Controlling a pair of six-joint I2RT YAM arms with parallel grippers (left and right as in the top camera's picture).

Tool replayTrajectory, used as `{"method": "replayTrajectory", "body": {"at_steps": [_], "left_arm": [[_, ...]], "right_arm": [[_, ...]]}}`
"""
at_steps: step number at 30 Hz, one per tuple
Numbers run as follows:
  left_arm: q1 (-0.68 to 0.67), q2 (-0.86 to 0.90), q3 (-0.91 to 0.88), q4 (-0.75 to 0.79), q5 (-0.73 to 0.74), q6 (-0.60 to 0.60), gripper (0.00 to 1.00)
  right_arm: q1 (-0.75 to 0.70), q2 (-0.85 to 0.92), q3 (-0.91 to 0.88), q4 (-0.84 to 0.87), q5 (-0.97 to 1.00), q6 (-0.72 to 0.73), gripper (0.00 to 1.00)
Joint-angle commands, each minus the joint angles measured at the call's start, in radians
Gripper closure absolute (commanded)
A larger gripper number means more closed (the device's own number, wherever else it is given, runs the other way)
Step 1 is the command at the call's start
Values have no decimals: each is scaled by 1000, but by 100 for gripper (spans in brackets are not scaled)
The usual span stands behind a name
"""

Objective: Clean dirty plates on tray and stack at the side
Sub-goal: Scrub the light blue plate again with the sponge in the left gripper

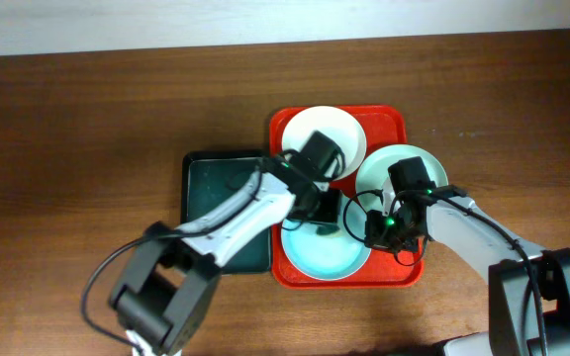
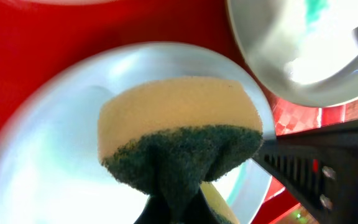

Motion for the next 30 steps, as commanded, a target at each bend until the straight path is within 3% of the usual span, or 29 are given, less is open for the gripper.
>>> {"method": "replayTrajectory", "body": {"at_steps": [1,5,11,16,21,26,30], "left_arm": [[-31,77,-9,52,54,-116,100],[-48,155,-9,96,261,-117,100],[-54,167,-9,-16,269,-60,100],[-40,167,-9,-129,64,-60,100],[-18,164,-3,-184,-287,-61,100],[12,163,84,-317,-460,-95,100],[26,163,164,-394,-499,-95,100]], "right_arm": [[-3,16,-17,-11,72,-5,96],[-3,16,-17,-11,72,-5,96],[-3,16,-17,-10,72,-5,96],[-3,16,-17,-8,72,-5,96],[-3,16,-17,-8,72,-5,96],[-3,16,-17,-12,72,-5,96],[-3,16,-17,-11,72,-5,96]]}}
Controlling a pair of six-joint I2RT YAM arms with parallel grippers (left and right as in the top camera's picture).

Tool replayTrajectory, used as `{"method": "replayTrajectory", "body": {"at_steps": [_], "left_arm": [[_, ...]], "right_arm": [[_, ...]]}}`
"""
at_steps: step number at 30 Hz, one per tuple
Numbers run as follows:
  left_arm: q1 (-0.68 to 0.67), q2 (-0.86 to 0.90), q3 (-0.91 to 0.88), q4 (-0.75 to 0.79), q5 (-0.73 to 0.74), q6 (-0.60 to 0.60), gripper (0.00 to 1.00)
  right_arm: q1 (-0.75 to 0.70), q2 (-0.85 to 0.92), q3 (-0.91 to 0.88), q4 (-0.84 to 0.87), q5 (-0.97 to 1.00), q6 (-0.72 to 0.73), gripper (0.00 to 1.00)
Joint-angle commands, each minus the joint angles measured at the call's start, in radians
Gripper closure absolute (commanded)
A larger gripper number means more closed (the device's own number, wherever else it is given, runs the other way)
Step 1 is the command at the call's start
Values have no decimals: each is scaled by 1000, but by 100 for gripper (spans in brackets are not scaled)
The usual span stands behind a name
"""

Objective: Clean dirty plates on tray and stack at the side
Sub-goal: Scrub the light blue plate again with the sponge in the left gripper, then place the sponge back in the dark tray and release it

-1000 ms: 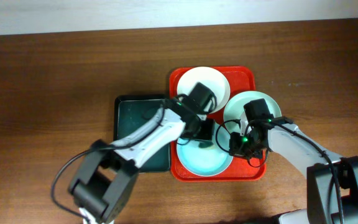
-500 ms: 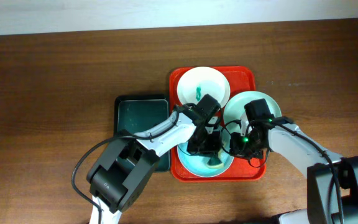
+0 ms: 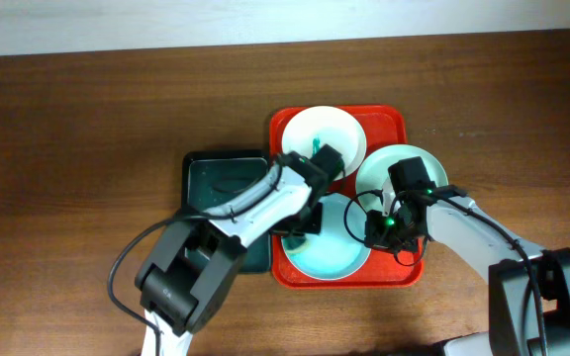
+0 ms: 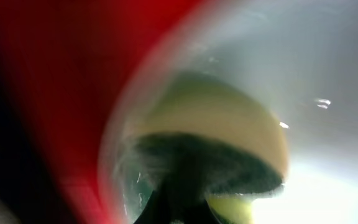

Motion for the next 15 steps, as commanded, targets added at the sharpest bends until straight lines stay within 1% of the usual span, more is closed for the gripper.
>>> {"method": "replayTrajectory", "body": {"at_steps": [1,3,7,9,12,15], "left_arm": [[40,36,87,-64,-204,-18,100],[48,36,137,-114,-196,-24,100],[71,20,287,-270,-170,-22,100],[96,-7,346,-329,-175,15,100],[155,-60,356,-346,-195,51,100],[225,-63,342,-351,-193,110,100]], "right_arm": [[-2,16,-17,-10,76,-6,96],[-2,16,-17,-10,76,-6,96],[-2,16,-17,-10,76,-6,96],[-2,16,-17,-10,76,-6,96],[-2,16,-17,-10,76,-6,96],[-2,16,-17,-10,76,-7,96]]}}
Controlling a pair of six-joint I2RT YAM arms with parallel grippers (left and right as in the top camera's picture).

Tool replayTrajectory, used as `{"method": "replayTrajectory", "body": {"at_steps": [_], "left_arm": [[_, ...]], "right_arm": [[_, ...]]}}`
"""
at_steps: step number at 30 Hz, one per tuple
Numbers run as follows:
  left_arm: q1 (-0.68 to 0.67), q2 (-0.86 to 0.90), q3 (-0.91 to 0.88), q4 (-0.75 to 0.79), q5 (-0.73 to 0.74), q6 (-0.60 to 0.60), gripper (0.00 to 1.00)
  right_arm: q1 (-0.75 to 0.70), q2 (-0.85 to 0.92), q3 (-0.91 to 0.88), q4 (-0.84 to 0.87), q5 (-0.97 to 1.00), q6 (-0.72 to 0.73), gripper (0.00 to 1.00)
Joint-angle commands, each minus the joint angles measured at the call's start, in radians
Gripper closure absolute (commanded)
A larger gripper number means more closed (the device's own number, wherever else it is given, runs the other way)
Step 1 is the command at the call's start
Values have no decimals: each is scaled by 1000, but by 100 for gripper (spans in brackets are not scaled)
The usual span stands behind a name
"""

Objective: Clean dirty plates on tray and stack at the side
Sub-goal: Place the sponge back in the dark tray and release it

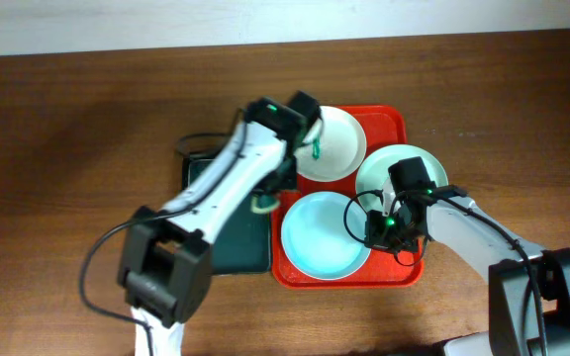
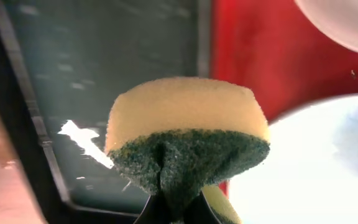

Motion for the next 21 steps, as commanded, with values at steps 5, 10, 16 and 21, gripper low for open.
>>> {"method": "replayTrajectory", "body": {"at_steps": [5,10,16,21], "left_arm": [[150,-44,-209,158,6,137,100],[187,-44,-411,349,57,150,98],[214,-78,-386,340,186,176,14],[240,-236,-357,299,198,192,11]], "right_arm": [[-2,16,-17,-9,78,-7,96],[-2,16,-17,-9,78,-7,96],[-2,16,-17,0,78,-26,92],[-2,3,21,-34,79,-56,96]]}}
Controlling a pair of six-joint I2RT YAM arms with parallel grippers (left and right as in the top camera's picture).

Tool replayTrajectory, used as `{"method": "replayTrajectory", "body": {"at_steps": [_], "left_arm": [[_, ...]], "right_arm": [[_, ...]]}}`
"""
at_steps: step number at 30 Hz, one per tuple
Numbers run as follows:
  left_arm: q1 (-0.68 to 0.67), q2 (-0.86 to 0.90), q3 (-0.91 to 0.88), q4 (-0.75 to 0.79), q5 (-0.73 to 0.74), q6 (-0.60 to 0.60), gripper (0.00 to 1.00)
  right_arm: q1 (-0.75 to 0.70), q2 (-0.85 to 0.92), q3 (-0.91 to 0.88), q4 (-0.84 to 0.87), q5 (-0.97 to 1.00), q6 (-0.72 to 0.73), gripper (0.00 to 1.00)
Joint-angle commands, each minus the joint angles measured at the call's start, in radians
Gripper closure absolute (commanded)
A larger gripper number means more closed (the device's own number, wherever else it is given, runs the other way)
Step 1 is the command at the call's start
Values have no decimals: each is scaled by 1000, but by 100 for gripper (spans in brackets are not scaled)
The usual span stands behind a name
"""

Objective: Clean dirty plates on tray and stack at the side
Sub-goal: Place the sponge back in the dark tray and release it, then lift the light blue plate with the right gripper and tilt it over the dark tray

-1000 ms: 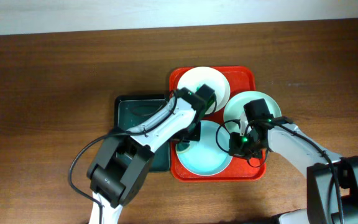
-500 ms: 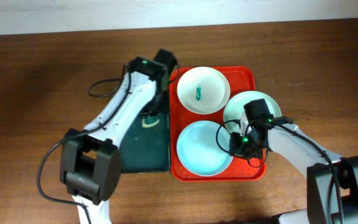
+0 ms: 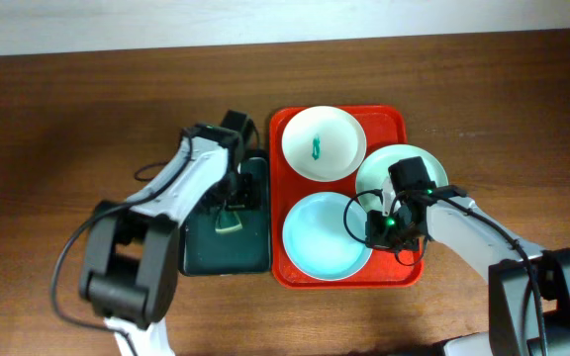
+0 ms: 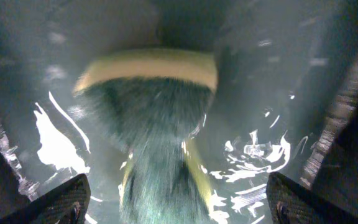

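Observation:
Three plates are on the red tray: a white plate with a green smear at the back, a light blue plate in front, and a pale plate overhanging the right edge. The yellow-and-green sponge lies in the dark tray, blurred in the left wrist view. My left gripper stands open over it, with its fingers wide on either side. My right gripper sits between the blue and pale plates; its jaws are hidden.
The dark tray looks wet and shiny and sits against the red tray's left side. Brown table surrounds both trays. A pale wall strip runs along the back edge.
My left gripper was shut on the sponge over the border of the dark and red trays. Now it is further left, open, and the sponge lies in the dark tray. The right arm has not moved.
My left gripper held the sponge on the light blue plate, then at that plate's left rim. Then it held the sponge above the dark tray's edge. Now the sponge lies released in the dark tray. The right arm stayed by the blue plate throughout.

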Motion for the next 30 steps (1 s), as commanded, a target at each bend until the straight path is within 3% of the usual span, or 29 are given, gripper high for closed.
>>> {"method": "replayTrajectory", "body": {"at_steps": [1,7,9,13,20,25,30], "left_arm": [[24,-201,46,-14,37,45,11],[56,-441,46,-47,32,87,5],[83,-511,46,-55,16,87,0],[172,-642,46,-86,-17,86,0],[313,-779,46,-134,-17,87,0],[320,-800,46,-156,-17,87,1],[320,-799,46,-194,-17,86,1]], "right_arm": [[-2,-15,40,-61,64,-24,96],[34,-156,185,-207,138,-20,96],[80,-193,269,-282,213,-21,96],[208,-196,457,-378,308,-19,96],[458,-151,543,-205,495,25,96],[593,-45,543,-58,706,25,96],[708,-22,546,-20,946,24,96]]}}
